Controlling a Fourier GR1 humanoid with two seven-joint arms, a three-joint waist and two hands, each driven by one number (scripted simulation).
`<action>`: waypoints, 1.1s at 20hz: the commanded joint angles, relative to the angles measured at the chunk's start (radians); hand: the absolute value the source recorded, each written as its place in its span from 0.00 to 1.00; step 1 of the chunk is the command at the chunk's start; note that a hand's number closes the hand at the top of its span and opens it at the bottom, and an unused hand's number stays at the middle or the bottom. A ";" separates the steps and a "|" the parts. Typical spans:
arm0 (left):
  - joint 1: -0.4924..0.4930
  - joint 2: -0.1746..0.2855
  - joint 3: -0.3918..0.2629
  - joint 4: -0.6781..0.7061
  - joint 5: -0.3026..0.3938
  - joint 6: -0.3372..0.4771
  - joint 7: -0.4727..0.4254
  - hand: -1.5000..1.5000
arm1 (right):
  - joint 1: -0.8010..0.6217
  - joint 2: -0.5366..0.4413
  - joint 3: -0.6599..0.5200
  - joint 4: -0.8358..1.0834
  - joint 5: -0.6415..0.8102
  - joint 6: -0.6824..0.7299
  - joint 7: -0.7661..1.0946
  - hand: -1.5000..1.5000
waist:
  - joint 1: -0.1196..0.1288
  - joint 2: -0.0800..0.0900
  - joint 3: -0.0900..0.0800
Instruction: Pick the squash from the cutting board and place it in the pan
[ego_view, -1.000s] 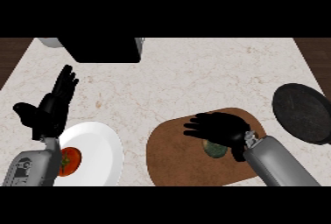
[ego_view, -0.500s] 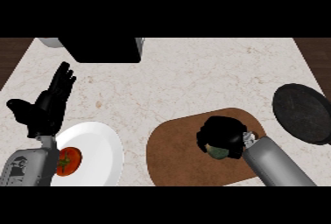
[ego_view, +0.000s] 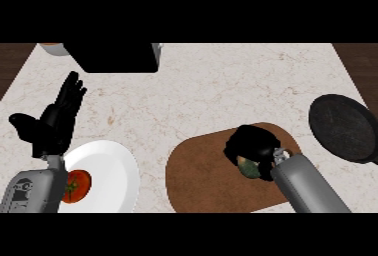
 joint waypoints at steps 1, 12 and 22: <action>0.025 0.012 0.022 -0.001 0.002 0.007 -0.003 0.50 | 0.050 0.112 -0.220 0.063 -0.041 0.020 0.337 1.00 | -0.039 0.000 0.001; 0.009 0.013 0.008 -0.015 0.009 -0.009 0.022 0.50 | -0.041 0.222 -0.387 -0.190 -0.023 -0.415 1.130 1.00 | 0.003 -0.011 0.002; 0.028 -0.011 0.003 0.016 -0.003 -0.006 -0.046 0.50 | -0.115 0.224 -0.294 -0.310 0.056 -0.630 1.505 1.00 | 0.009 0.002 0.001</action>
